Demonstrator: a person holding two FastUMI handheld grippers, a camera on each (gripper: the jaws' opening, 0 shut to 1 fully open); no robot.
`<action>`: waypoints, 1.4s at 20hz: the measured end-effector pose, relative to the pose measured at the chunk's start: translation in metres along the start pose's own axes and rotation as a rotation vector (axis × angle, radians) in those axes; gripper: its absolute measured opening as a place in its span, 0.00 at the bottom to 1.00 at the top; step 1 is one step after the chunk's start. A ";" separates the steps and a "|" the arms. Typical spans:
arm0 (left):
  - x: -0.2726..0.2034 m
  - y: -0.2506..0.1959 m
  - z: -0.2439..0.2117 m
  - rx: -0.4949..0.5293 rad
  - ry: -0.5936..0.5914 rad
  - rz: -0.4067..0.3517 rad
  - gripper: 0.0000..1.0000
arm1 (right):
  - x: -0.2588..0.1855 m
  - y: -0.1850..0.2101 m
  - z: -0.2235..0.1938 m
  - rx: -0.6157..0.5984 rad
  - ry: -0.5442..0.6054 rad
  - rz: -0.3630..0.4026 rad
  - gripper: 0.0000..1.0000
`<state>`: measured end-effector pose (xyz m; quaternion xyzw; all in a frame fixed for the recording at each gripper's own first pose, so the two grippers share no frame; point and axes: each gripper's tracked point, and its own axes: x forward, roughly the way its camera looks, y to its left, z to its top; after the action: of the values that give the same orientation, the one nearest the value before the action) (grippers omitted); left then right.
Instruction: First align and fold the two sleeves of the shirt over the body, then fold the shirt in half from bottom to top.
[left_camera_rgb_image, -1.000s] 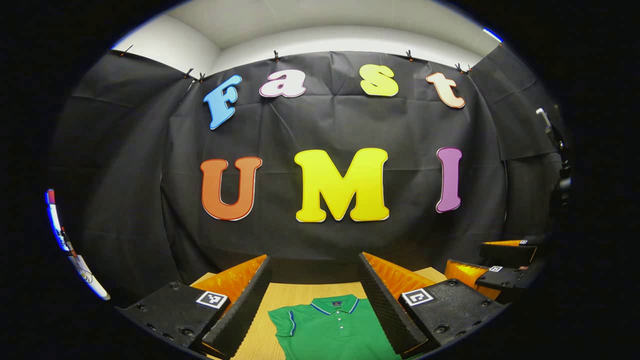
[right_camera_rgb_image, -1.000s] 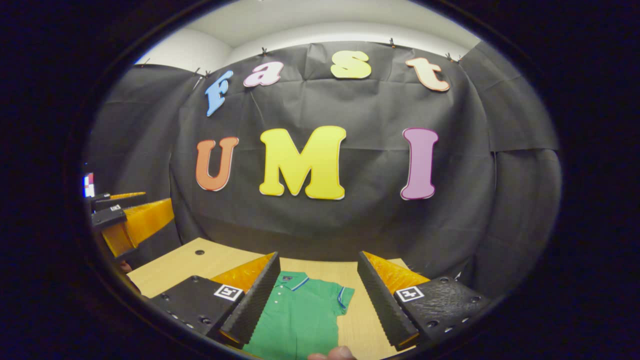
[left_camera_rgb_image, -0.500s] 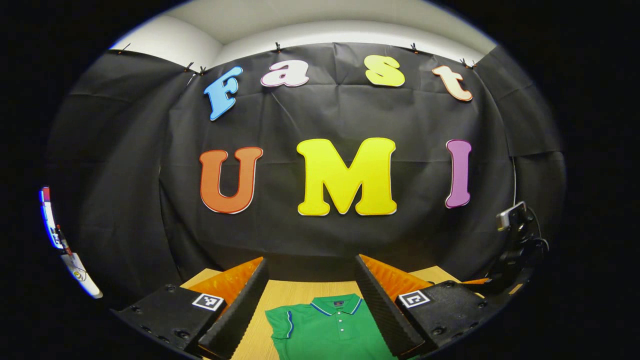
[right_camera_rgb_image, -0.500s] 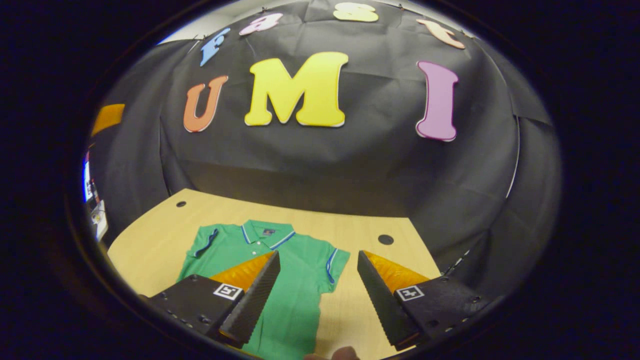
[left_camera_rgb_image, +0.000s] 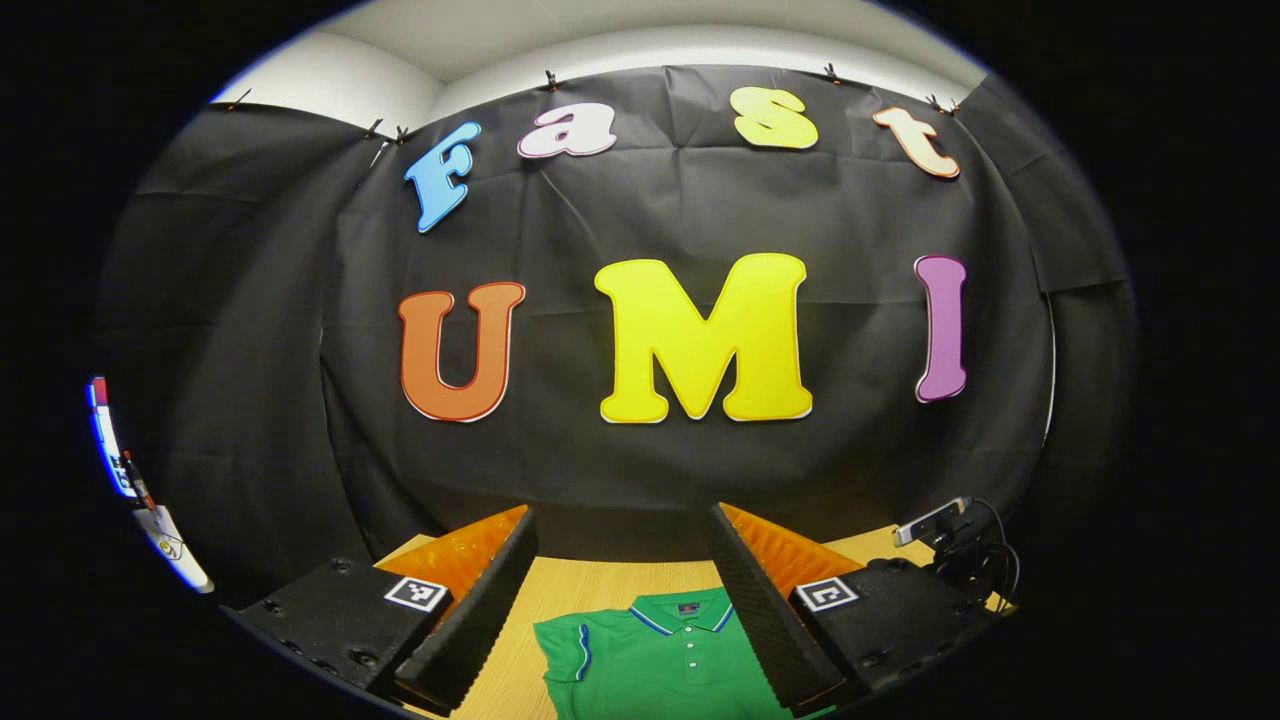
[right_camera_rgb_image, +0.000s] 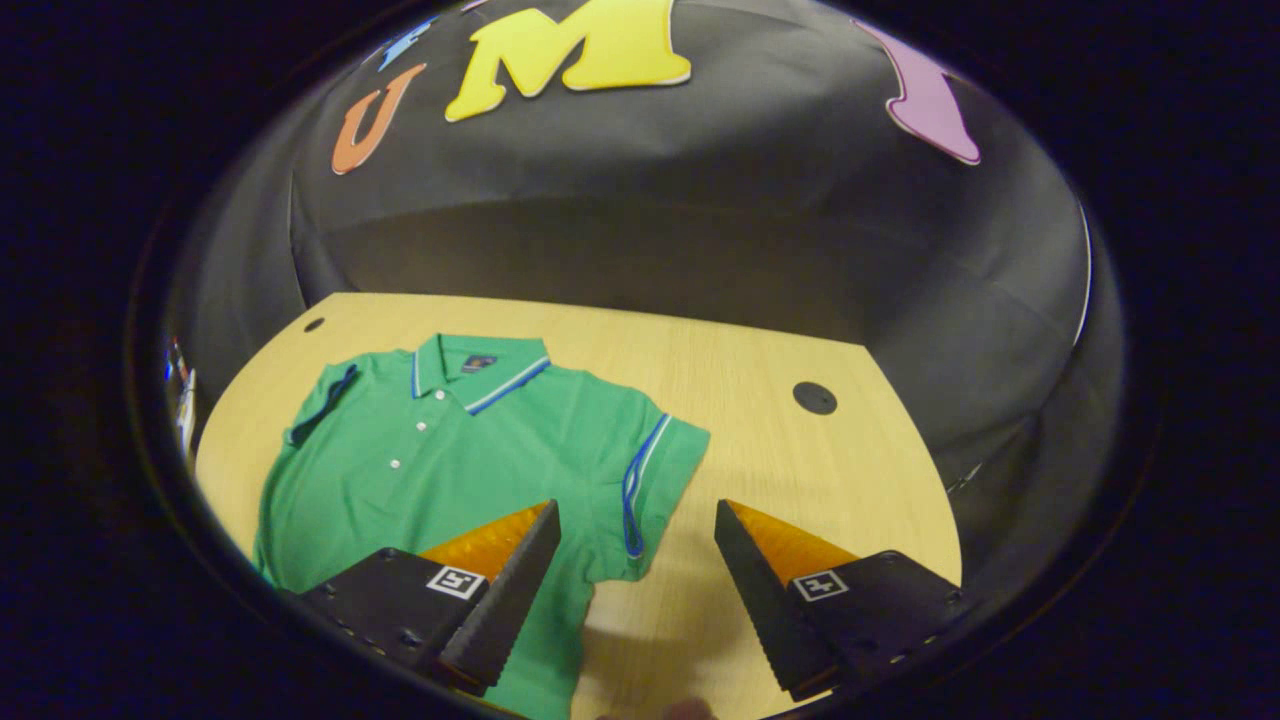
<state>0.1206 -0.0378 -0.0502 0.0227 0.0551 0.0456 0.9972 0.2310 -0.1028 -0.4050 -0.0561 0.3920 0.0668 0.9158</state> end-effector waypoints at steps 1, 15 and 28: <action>0.002 -0.004 -0.003 0.002 0.007 -0.004 1.00 | 0.010 -0.002 -0.006 0.011 0.019 0.002 0.96; 0.017 -0.024 -0.012 0.016 0.054 -0.023 1.00 | 0.029 0.000 -0.005 0.076 0.062 0.056 0.01; 0.000 0.018 -0.020 -0.022 0.083 0.043 1.00 | -0.006 0.078 0.071 0.037 -0.052 0.158 0.00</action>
<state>0.1170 -0.0188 -0.0692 0.0108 0.0953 0.0684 0.9930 0.2646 -0.0151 -0.3555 -0.0065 0.3726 0.1331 0.9184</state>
